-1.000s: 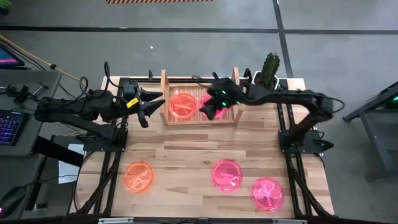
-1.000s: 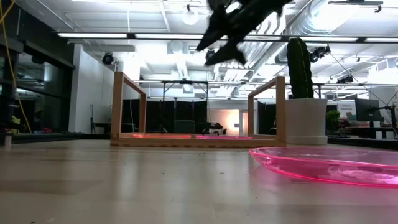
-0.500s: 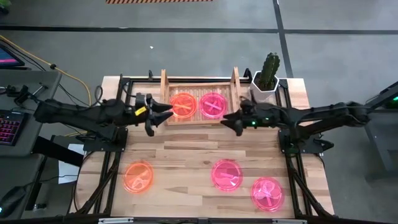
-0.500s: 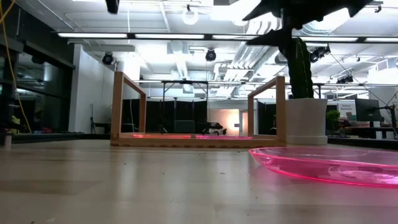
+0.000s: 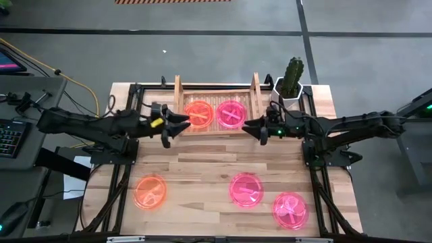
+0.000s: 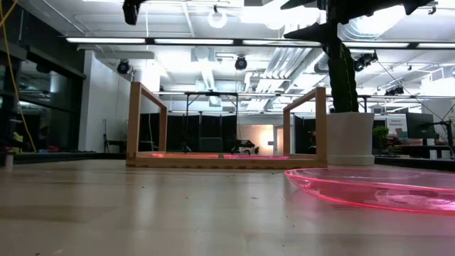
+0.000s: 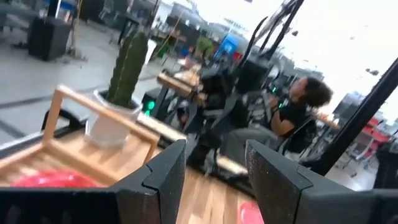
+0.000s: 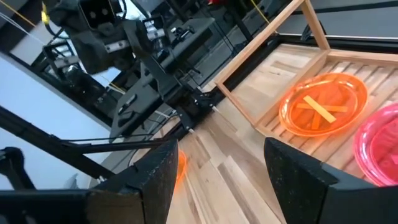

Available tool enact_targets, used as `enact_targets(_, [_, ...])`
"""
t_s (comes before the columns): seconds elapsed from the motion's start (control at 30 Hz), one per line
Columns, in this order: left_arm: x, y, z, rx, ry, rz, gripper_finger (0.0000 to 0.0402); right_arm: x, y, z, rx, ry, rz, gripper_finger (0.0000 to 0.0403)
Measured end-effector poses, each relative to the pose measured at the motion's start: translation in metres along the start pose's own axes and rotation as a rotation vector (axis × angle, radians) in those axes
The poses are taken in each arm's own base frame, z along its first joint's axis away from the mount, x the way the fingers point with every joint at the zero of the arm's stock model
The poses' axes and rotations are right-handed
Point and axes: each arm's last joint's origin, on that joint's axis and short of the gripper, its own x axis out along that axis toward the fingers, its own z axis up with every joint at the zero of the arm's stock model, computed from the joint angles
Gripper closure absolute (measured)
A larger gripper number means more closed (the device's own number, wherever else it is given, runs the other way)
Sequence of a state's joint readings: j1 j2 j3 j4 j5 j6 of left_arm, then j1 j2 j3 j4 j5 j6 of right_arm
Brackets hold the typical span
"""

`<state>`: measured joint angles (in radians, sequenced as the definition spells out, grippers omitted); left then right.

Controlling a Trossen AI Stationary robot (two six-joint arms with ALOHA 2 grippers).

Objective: Place and stack plates onto a shelf
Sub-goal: Stack the pink plate on top of the pink plate

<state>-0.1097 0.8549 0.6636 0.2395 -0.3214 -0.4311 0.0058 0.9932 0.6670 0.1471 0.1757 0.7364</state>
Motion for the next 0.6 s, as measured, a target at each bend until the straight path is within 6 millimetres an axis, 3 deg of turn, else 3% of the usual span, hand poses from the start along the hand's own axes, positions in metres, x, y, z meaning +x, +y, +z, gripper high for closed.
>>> enact_targets(0.13, [0.021, 0.0, -0.019, -0.011, 0.099, 0.021, 0.0243, 0.0, 0.0, 0.0, 0.016, -0.007, -0.009, 0.0181])
enact_targets(0.27, [0.056, -0.004, -0.043, -0.021, 0.242, 0.004, 0.0243, 0.0, -0.001, 0.001, 0.049, -0.026, -0.029, 0.018])
enact_targets(0.4, [0.096, -0.007, -0.078, -0.074, 0.416, -0.014, 0.0243, 0.0, -0.001, 0.001, 0.075, -0.043, -0.045, 0.0181])
enact_targets(0.6, [0.14, -0.007, -0.137, -0.328, 0.672, -0.005, 0.0243, 0.0, -0.001, 0.001, 0.06, -0.042, -0.045, 0.0181])
